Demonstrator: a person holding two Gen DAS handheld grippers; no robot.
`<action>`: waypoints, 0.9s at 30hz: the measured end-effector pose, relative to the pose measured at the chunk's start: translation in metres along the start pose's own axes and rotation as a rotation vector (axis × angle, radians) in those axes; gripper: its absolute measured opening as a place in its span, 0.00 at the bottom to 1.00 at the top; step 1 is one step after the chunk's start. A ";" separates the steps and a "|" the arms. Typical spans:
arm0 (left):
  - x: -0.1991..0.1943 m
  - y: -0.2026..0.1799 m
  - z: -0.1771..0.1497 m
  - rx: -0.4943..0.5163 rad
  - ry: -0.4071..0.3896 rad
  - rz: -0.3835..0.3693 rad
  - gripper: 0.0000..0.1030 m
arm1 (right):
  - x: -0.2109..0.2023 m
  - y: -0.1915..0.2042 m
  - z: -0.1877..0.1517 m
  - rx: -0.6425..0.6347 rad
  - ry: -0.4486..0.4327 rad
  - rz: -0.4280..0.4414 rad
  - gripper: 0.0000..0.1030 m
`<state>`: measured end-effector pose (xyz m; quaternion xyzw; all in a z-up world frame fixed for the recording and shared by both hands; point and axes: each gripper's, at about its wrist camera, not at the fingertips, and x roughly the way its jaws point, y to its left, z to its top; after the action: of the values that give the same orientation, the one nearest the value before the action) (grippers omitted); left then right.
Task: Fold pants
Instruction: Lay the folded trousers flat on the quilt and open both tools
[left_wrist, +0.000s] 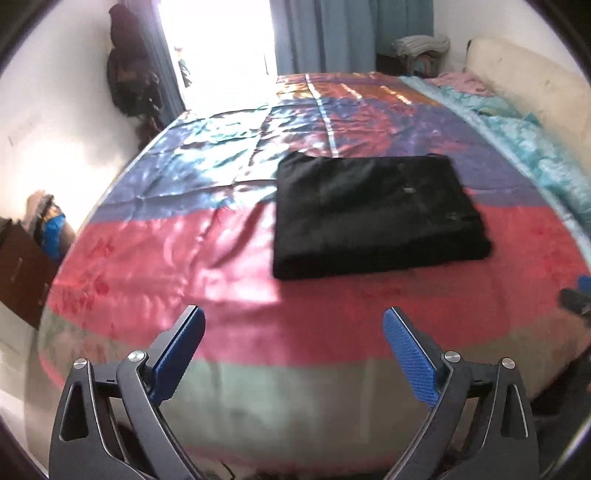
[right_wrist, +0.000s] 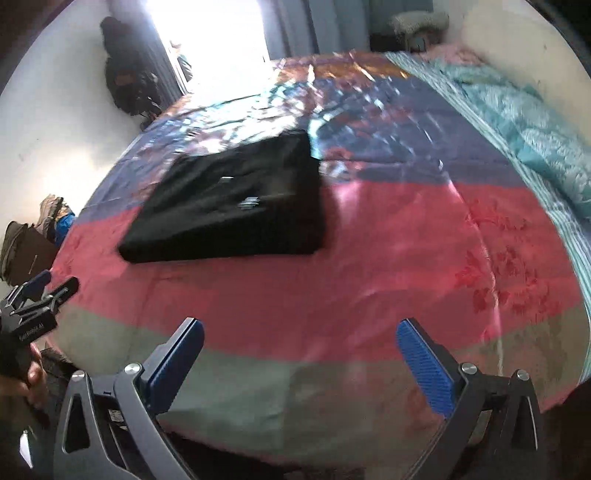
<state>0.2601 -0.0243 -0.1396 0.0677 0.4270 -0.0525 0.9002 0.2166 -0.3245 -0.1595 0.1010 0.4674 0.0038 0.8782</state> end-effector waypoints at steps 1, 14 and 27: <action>-0.009 -0.003 0.000 -0.002 0.000 0.005 0.97 | -0.007 0.012 -0.003 -0.018 -0.017 0.001 1.00; -0.078 -0.005 -0.014 -0.061 -0.046 0.083 0.98 | -0.076 0.088 -0.026 -0.199 -0.127 -0.077 1.00; -0.095 0.005 -0.008 -0.105 0.031 0.041 0.98 | -0.104 0.095 -0.021 -0.186 -0.149 -0.091 1.00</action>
<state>0.1949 -0.0145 -0.0702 0.0301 0.4416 -0.0104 0.8967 0.1490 -0.2381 -0.0684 -0.0024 0.4026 -0.0004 0.9154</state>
